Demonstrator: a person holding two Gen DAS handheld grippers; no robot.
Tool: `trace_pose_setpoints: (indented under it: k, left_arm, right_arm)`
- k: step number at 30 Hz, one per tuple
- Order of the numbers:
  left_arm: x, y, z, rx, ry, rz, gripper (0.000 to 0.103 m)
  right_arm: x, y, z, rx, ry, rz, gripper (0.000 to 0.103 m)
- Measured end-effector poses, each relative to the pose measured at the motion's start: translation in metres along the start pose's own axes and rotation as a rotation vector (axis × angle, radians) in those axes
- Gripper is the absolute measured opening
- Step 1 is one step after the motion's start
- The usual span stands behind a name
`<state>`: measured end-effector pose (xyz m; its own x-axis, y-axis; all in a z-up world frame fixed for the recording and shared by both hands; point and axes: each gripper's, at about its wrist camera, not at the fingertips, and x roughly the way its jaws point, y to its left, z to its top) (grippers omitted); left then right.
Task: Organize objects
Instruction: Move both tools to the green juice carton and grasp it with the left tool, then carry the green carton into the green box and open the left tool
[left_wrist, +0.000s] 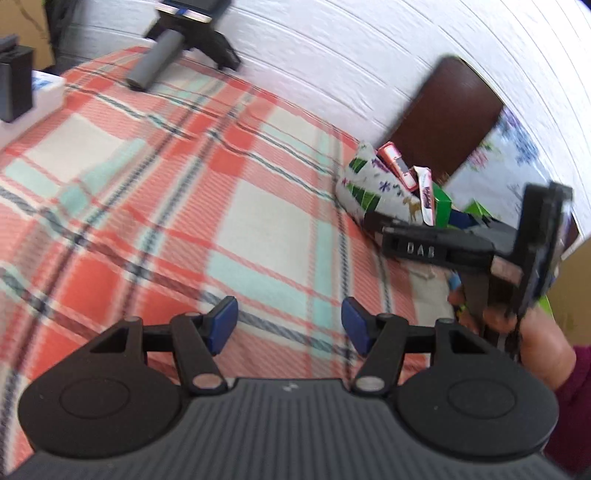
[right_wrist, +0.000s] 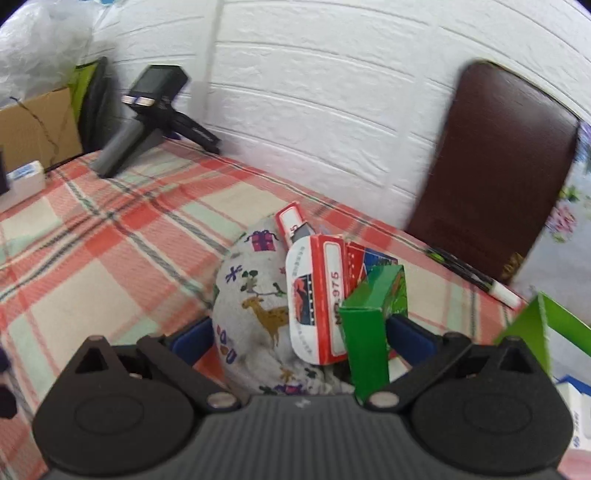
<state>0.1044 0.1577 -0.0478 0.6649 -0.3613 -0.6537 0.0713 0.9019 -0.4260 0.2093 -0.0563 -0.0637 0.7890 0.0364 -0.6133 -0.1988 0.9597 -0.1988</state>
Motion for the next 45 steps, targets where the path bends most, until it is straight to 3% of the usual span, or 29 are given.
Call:
trace_pose_setpoints:
  k: [3,4,6,8,11,16,22,27,28,29,30,31,32,35,40,45]
  left_arm:
    - [-0.008,0.014,0.007,-0.033,-0.024,0.025,0.064]
    - [-0.012,0.018,0.009,-0.042,-0.035,0.033,0.064]
    - [-0.021,0.026,0.013,-0.056,-0.060,0.046,0.064]
    - [-0.030,0.031,0.016,-0.062,-0.085,0.055,0.064]
    - [-0.037,0.033,0.019,-0.046,-0.099,0.047,0.064]
    - [-0.023,0.024,0.021,-0.025,-0.066,-0.010,0.064]
    - [-0.006,-0.008,0.018,0.062,-0.026,-0.136,0.064]
    - [0.020,-0.032,0.024,0.121,-0.002,-0.098,0.070]
    - [0.027,-0.032,0.026,0.112,0.013,-0.078,0.067]
    - [0.034,-0.030,0.029,0.097,0.032,-0.074,0.059]
    - [0.040,-0.027,0.031,0.081,0.051,-0.073,0.052]
    - [0.045,-0.023,0.032,0.063,0.064,-0.062,0.035]
    - [0.047,-0.019,0.034,0.047,0.069,-0.056,0.026]
    - [0.041,-0.012,0.032,0.011,0.086,-0.092,0.026]
    - [0.025,-0.022,0.005,0.051,0.136,-0.107,0.026]
    - [0.012,-0.027,-0.028,0.025,0.203,-0.160,0.027]
  right_arm:
    - [-0.007,0.036,0.005,-0.087,-0.033,0.082,0.103]
    - [-0.010,0.050,0.004,-0.134,-0.029,0.150,0.101]
    - [-0.023,0.087,-0.004,-0.284,-0.045,0.264,0.093]
    - [-0.044,0.117,-0.019,-0.403,-0.102,0.296,0.091]
    - [-0.070,0.127,-0.034,-0.392,-0.112,0.375,0.091]
    - [-0.092,0.106,-0.040,-0.287,-0.127,0.368,0.092]
    - [-0.077,0.071,-0.030,-0.208,-0.130,0.264,0.098]
    - [-0.040,0.069,-0.022,-0.192,-0.069,0.305,0.100]
    - [-0.033,0.072,-0.022,-0.207,-0.066,0.299,0.100]
    - [-0.026,0.075,-0.022,-0.217,-0.059,0.301,0.100]
    - [-0.021,0.074,-0.019,-0.201,-0.063,0.319,0.100]
    - [-0.016,0.072,-0.016,-0.174,-0.055,0.341,0.091]
    - [-0.013,0.071,-0.014,-0.156,-0.034,0.377,0.078]
    - [-0.024,0.076,-0.020,-0.151,-0.040,0.385,0.064]
    - [-0.051,0.076,-0.037,-0.126,0.004,0.397,0.064]
    - [-0.087,0.075,-0.068,-0.132,0.025,0.423,0.064]
